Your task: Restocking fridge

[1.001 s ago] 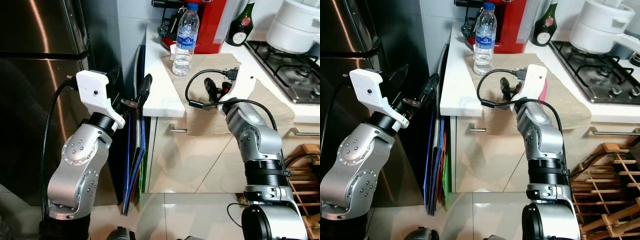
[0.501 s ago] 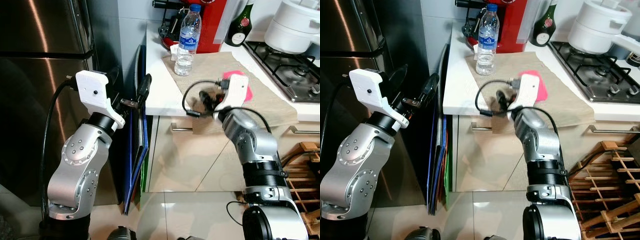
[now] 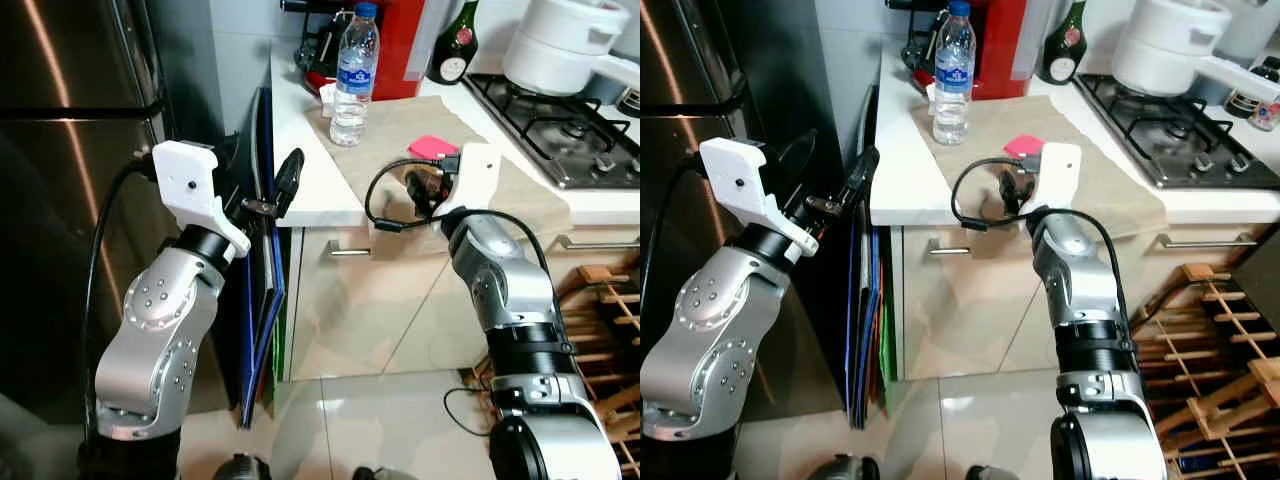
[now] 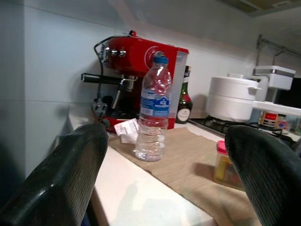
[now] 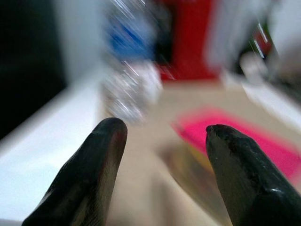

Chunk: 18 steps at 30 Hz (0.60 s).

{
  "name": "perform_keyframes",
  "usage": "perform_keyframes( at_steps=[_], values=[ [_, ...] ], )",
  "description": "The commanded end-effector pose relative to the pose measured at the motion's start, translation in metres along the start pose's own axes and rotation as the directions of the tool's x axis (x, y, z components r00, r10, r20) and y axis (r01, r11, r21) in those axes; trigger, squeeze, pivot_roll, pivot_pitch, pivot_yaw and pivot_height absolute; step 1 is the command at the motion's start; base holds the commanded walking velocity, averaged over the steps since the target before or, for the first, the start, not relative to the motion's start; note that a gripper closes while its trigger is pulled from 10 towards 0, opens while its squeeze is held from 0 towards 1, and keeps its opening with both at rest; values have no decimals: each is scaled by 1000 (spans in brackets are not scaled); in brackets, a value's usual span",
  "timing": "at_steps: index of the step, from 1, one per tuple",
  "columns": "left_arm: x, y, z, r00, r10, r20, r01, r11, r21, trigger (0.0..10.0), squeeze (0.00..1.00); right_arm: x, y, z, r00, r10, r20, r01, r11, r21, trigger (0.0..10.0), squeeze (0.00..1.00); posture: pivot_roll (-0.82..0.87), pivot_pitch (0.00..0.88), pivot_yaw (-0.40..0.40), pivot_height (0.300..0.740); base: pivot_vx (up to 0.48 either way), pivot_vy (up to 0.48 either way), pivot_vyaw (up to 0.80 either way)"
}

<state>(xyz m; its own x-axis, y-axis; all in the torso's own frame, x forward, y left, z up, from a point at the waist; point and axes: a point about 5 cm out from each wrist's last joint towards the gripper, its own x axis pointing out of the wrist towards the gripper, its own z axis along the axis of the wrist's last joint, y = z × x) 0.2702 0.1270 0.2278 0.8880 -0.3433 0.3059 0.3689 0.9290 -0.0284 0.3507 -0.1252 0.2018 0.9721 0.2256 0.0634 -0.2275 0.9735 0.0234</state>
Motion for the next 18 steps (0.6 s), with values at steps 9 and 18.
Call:
perform_keyframes(
  at_steps=[9, 18],
  values=[
    [2, -1, -7, 1000, 0, -31, 1, 1000, 14, 10000, 0, -8, -14, 48, 976, 51, 213, -48, 999, -23, 10000, 0, 29, 29, -33, 740, 0, 0, 0],
    [17, 0, -26, 994, 91, -60, -88, 995, 38, 10000, 0, -18, -88, 47, 996, 37, 76, -30, 996, -89, 10000, 0, -13, 20, -20, 740, 140, -160, 0]
  ],
)
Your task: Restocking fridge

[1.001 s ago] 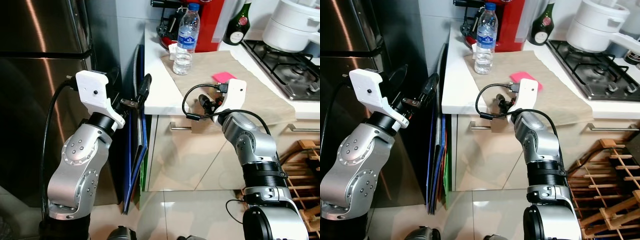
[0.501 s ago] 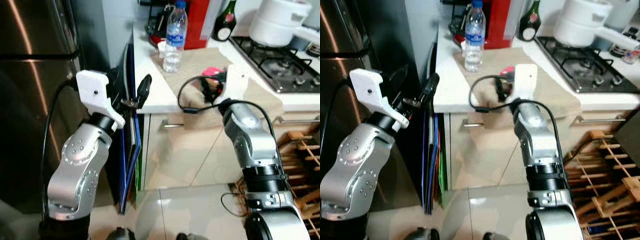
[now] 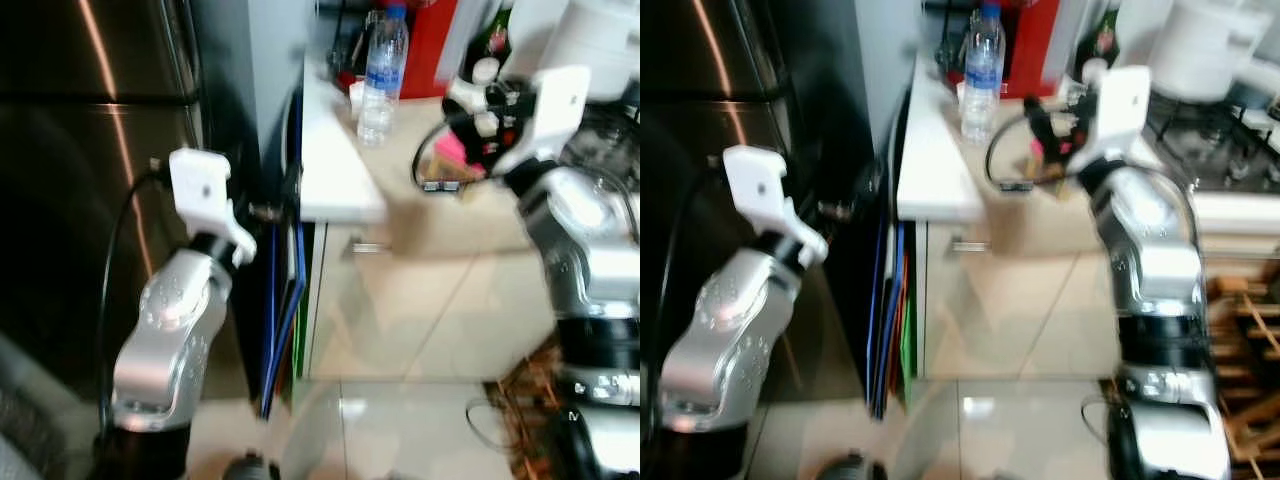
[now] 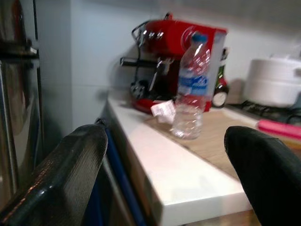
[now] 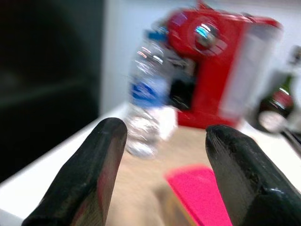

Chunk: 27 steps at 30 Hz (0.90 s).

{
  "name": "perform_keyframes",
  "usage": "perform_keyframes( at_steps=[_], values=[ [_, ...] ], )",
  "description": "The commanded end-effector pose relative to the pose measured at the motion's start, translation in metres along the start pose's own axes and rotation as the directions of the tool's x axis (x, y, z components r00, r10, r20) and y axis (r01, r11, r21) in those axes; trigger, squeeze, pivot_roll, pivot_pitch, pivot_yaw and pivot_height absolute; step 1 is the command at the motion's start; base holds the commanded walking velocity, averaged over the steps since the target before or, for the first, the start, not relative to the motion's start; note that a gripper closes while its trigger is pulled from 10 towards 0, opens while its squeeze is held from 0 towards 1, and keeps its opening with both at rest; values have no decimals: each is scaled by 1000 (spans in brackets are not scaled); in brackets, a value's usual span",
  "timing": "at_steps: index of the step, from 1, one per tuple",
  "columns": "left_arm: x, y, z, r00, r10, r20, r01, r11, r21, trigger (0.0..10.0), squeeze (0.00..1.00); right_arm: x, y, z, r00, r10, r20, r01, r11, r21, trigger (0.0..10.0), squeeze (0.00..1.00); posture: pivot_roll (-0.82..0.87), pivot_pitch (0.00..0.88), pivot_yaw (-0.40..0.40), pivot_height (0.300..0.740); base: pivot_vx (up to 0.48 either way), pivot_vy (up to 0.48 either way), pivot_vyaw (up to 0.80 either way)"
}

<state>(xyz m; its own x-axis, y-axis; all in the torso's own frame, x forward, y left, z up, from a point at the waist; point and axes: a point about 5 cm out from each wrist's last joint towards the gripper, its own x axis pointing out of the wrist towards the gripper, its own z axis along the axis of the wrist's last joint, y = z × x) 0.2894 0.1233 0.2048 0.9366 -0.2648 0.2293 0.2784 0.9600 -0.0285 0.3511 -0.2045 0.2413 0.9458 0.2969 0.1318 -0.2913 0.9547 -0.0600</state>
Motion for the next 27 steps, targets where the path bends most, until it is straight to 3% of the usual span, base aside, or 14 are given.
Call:
perform_keyframes(
  at_steps=[1, 5, 9, 16, 22, 27],
  values=[
    [9, -4, 1, 1000, 24, 12, -24, 1000, 13, 10000, 0, -3, -12, 6, 998, -64, 26, 64, 998, 2, 10000, 0, -24, 22, -19, 740, 345, -330, 0],
    [17, -2, -5, 998, 64, -3, -64, 998, 21, 10000, 0, 0, -2, 7, 992, -102, 75, 99, 994, 38, 10000, 0, -44, 30, -15, 740, 371, -301, 264],
    [18, -2, -8, 998, 65, -6, -65, 998, 23, 10000, 0, 3, 6, 2, 994, -96, 59, 92, 994, 58, 10000, 0, -52, 34, -14, 740, 370, -302, 669],
    [19, 4, -4, 993, 112, 23, -112, 993, 20, 10000, 0, 2, 24, -3, 996, -55, 74, 52, 998, 36, 10000, 0, -42, 46, -10, 740, 367, -304, 679],
    [18, 10, -2, 990, 139, 28, -140, 990, 31, 10000, 0, 2, 27, -1, 996, -31, 82, 27, 998, 57, 10000, 0, -29, 51, -10, 740, 0, 0, 96],
    [15, 11, 1, 989, 140, 40, -141, 990, 29, 10000, 0, -2, 27, 7, 994, 72, 81, -77, 995, 63, 10000, 0, -25, 54, -11, 740, 0, 0, 0]
  ],
)
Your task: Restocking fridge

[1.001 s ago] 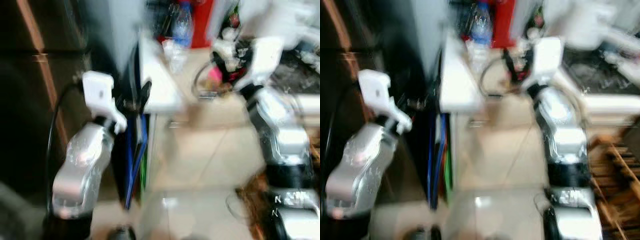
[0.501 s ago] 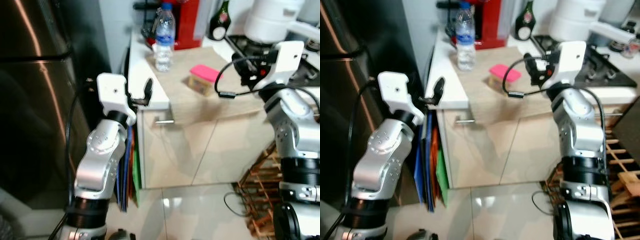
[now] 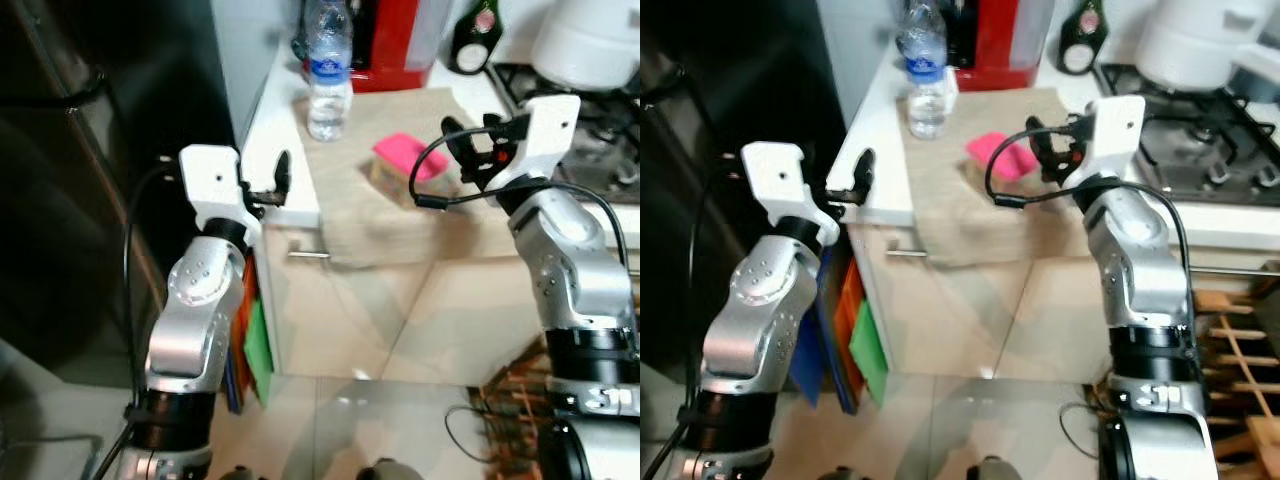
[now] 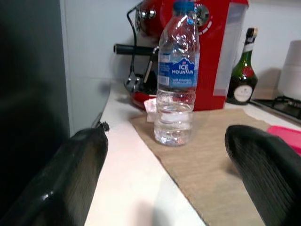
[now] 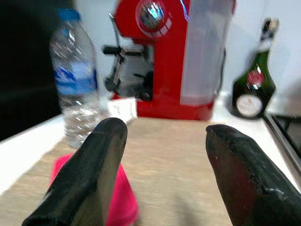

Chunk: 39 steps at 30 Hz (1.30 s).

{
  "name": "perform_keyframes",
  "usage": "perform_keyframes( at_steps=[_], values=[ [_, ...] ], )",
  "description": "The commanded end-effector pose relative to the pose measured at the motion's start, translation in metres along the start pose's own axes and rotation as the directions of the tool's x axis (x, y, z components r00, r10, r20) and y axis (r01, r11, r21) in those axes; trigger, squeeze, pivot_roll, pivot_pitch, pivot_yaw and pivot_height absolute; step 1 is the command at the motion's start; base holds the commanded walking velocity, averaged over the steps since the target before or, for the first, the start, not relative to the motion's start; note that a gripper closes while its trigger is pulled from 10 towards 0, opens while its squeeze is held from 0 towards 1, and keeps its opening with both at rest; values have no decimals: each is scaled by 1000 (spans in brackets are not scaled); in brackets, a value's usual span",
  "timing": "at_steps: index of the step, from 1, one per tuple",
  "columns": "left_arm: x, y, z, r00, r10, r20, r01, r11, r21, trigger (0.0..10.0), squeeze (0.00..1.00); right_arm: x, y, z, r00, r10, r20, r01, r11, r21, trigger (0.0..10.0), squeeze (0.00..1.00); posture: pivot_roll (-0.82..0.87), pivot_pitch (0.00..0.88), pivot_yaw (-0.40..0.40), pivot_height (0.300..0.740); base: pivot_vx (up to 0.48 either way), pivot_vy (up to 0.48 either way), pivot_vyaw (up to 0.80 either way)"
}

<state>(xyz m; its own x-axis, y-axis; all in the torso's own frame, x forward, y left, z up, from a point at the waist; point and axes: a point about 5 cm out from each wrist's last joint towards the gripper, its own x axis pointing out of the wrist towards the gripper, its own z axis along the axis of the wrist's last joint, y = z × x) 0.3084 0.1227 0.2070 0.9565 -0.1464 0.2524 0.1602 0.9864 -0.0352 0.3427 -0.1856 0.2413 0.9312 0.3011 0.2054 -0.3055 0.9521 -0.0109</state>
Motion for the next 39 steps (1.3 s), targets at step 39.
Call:
perform_keyframes(
  at_steps=[39],
  values=[
    [-75, 18, 8, 996, -90, -14, 91, 978, 189, 10000, 0, -117, 30, -40, 954, -296, 44, 299, 939, -172, 10000, 0, -10, 43, -22, 740, 0, 0, 0]
  ],
)
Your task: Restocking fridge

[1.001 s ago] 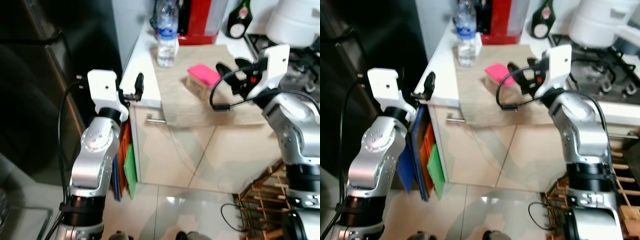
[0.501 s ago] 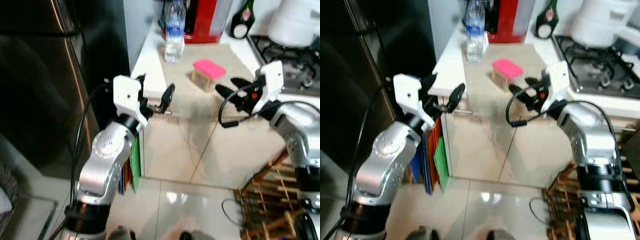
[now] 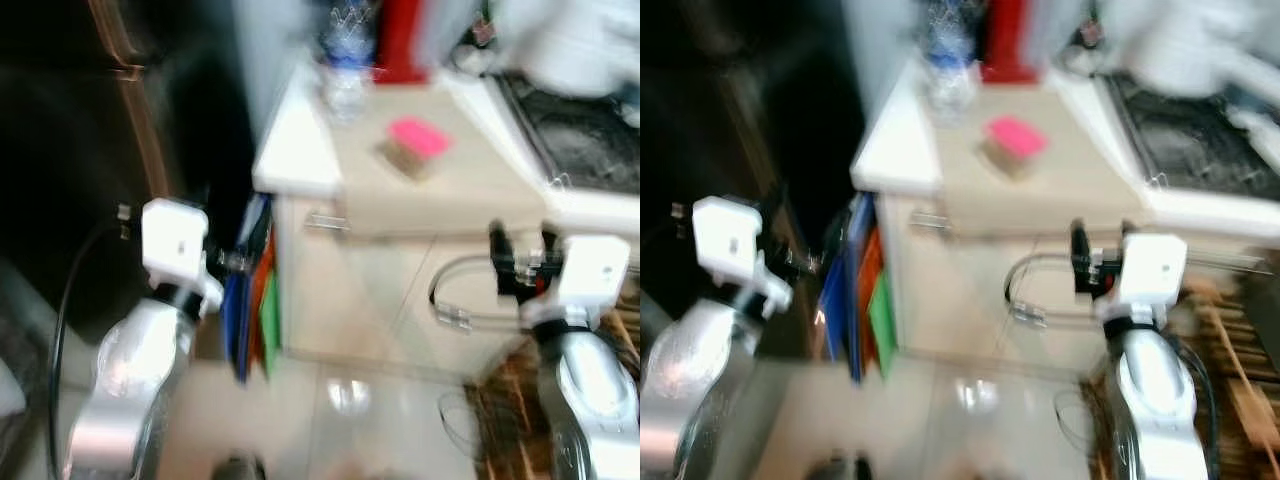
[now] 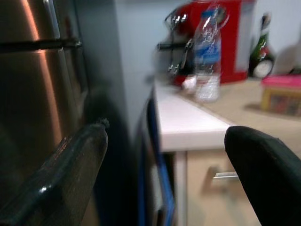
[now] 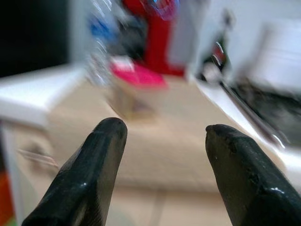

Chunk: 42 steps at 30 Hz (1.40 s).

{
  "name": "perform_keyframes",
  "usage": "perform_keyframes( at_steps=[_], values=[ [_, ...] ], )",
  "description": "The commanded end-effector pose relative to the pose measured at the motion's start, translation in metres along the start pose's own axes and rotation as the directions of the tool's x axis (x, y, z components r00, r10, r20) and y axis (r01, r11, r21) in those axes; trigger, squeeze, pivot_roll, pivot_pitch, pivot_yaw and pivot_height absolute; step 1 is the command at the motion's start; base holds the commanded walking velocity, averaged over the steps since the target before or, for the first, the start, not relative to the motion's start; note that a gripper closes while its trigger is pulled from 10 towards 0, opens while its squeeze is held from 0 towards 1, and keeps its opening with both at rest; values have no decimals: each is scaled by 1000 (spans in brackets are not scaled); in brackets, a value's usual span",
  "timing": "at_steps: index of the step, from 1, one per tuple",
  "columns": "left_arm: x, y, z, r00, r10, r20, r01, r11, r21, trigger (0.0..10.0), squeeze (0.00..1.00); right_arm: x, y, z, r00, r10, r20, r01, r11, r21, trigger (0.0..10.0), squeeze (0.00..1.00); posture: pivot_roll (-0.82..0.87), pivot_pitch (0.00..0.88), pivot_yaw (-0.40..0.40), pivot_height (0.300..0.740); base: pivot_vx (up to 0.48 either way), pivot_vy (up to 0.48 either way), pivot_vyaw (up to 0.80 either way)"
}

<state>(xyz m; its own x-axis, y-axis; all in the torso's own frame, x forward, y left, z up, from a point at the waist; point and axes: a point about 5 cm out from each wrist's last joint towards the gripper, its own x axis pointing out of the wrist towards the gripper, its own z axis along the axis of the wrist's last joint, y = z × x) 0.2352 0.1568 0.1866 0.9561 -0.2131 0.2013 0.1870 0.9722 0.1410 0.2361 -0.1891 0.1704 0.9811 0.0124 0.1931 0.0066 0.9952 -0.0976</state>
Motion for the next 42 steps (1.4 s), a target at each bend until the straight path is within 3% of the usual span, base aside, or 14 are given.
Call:
perform_keyframes(
  at_steps=[1, 4, 7, 16, 20, 25, 29, 32, 34, 36, 40, 42],
  values=[
    [21, -10, 11, 997, -33, 69, 30, 999, 42, 10000, 0, 3, -1, -5, 998, -30, 54, 33, 998, -55, 10000, 0, -12, 19, -22, 740, 0, 0, 0],
    [41, -9, 10, 999, 1, 47, 0, 1000, -22, 10000, 0, 16, 1, -6, 996, -63, 58, 67, 996, -57, 10000, 0, -21, 0, -20, 740, 380, 0, 0],
    [50, -9, 8, 999, 23, 37, -21, 998, -57, 10000, 0, 28, 4, -2, 996, -53, 69, 57, 997, -57, 10000, 0, -29, 0, -15, 740, 447, 0, 0],
    [60, -10, 10, 998, 25, 57, -22, 998, -61, 10000, 0, 42, 12, 1, 993, -11, 114, 17, 999, -52, 10000, 0, -36, 0, -11, 740, 454, 0, 0],
    [62, -3, 9, 995, 86, 53, -82, 995, -63, 10000, 0, 47, 15, 6, 992, -9, 127, 12, 1000, -20, 10000, 0, -33, 0, -11, 740, 472, 0, 0],
    [63, -8, 21, 989, 63, 132, -61, 998, -18, 10000, 0, 51, 14, 26, 980, -13, 199, 18, 1000, -25, 10000, 0, -32, 0, -15, 740, 480, 0, 0],
    [63, -14, 29, 985, 25, 173, -15, 998, -61, 10000, 0, 62, 1, 51, 959, -59, 276, 68, 997, -22, 10000, 0, -43, 0, -14, 740, 0, 0, 0],
    [65, -15, 30, 982, 26, 185, -13, 998, -68, 10000, 0, 67, 1, 72, 937, -58, 345, 69, 997, -21, 10000, 0, -49, 0, -13, 740, 0, -309, 227],
    [66, -15, 29, 983, 22, 184, -10, 998, -64, 10000, 0, 67, 1, 75, 933, -55, 355, 67, 998, -22, 10000, 0, -49, 0, -13, 740, 0, -446, 681],
    [68, -19, 28, 984, 11, 179, -1, 998, -60, 10000, 0, 69, 1, 73, 938, -56, 341, 68, 997, -23, 10000, 47, -58, 0, -12, 740, 0, -444, 653],
    [69, -18, 28, 983, 24, 179, -12, 998, -69, 10000, 0, 71, 3, 62, 959, -44, 281, 53, 998, -23, 10000, 12, -58, 0, -10, 740, 0, -440, 472],
    [70, -15, 27, 984, 45, 170, -30, 996, -87, 10000, 0, 72, 10, 52, 976, 10, 217, -9, 1000, -3, 10000, 0, -57, 0, -10, 740, 0, 0, 0]
  ],
)
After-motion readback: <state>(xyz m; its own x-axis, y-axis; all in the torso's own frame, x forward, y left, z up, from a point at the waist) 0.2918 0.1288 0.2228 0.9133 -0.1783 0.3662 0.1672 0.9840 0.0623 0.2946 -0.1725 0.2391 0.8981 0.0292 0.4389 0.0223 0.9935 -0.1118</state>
